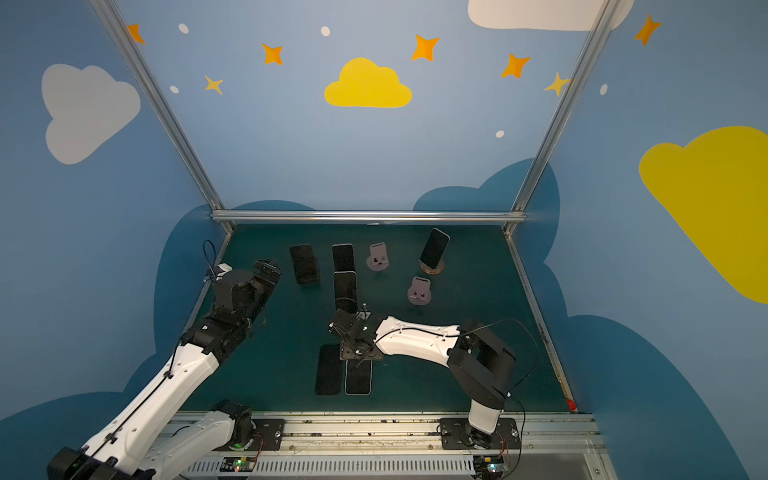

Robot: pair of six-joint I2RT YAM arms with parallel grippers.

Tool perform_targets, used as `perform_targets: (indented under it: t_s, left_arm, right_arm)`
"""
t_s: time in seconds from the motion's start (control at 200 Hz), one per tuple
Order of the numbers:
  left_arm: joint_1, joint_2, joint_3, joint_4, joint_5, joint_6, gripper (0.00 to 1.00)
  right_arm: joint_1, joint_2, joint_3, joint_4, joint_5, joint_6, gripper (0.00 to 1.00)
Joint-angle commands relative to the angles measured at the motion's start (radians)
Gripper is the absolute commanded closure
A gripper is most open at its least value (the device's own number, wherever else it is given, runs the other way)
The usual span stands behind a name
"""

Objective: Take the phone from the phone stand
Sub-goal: 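Lower the white-framed phone flat beside the dark gray phone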

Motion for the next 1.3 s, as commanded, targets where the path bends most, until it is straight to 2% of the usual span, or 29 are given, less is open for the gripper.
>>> perform_targets:
  t_s: [0.0,0.295,0.816,1.297]
  left_arm:
    - [0.003,0.001,0.027,0.002,0.016,-0.004,0.0]
    - [0.003,0.005,0.019,0.01,0.017,-0.006,0.0]
    - [0.006,0.018,0.031,0.015,0.082,0.0,0.0]
    - [0.005,0.027,0.029,0.017,0.08,0.002,0.0]
  right_arm:
    - [0.005,0.036,0.029,-0.019,0.014,0.013,0.44]
    - [-0.006,0.101,0.041,-0.015,-0.016,0.022,0.43]
    - [-0.009,0.152,-0.004,0.01,0.059,0.031,0.4]
    - [-0.001,0.217,0.013,0.02,0.045,0.053,0.34]
